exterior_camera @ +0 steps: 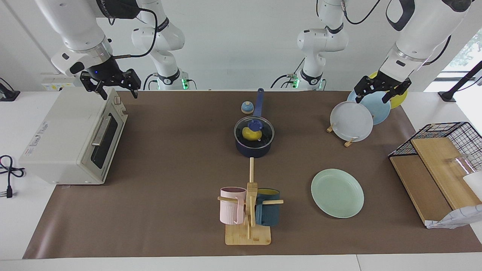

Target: Transfer potato from pot to plate

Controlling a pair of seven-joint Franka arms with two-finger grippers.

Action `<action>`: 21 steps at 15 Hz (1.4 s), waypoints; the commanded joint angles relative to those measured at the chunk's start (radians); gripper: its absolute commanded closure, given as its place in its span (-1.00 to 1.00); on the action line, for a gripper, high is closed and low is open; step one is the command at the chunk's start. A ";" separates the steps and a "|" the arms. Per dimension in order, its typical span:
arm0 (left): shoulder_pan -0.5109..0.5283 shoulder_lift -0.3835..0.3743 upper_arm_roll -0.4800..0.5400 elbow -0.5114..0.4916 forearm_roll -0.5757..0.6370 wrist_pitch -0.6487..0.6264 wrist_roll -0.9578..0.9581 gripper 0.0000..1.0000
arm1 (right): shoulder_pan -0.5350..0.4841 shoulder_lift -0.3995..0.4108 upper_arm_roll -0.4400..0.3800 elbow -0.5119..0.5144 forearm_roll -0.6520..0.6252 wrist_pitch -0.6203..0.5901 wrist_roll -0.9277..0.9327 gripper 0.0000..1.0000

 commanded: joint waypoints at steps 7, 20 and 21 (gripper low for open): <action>0.016 -0.005 -0.011 -0.001 0.015 -0.012 0.010 -1.00 | -0.015 -0.009 0.008 -0.010 0.016 0.006 0.022 -1.00; 0.016 -0.005 -0.011 -0.001 0.015 -0.012 0.010 -1.00 | 0.148 0.014 0.046 0.005 0.075 0.042 0.155 -1.00; 0.016 -0.005 -0.011 -0.001 0.015 -0.012 0.010 -1.00 | 0.175 0.022 0.046 0.007 0.075 0.048 0.189 -1.00</action>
